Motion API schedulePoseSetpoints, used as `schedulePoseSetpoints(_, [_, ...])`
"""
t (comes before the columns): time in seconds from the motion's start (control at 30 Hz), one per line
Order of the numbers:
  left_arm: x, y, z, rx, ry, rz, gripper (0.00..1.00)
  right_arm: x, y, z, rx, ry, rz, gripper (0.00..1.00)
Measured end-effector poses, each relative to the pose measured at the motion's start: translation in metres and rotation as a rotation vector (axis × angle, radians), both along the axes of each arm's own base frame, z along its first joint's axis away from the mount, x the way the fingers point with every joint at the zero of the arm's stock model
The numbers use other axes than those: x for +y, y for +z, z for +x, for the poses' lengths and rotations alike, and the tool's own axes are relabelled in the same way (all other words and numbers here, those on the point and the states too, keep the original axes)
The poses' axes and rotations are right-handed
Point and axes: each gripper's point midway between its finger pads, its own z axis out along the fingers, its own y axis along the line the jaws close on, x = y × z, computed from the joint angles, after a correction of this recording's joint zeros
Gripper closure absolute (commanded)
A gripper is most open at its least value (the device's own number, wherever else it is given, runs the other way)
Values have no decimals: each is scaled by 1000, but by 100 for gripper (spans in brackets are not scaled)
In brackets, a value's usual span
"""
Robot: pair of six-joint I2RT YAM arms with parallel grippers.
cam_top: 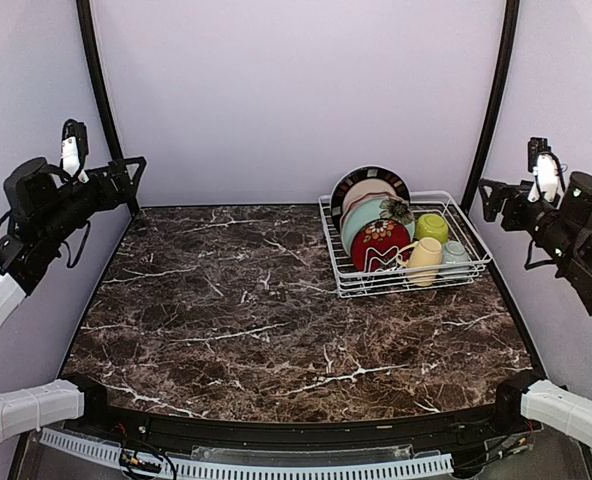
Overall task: Unload the mixed dishes from the dish rack
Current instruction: Grab the plate from the dish rack.
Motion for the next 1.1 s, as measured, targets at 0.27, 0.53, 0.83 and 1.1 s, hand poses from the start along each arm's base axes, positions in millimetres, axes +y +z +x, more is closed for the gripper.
schedulePoseSetpoints(0.27, [15,-72,63,211,47,60,1,-20,-69,50,210,-149,-1,1])
schedulePoseSetpoints(0.53, [23,-102,85,293,44,75,1,-12,-107,73,325,-96,32,1])
schedulePoseSetpoints(0.83, [14,-103,95,308,-21,64,1,13,-138,92,427,62,116,1])
schedulePoseSetpoints(1.1, [-7,-110,104,341,-108,54,1,41,-168,119,539,200,162,1])
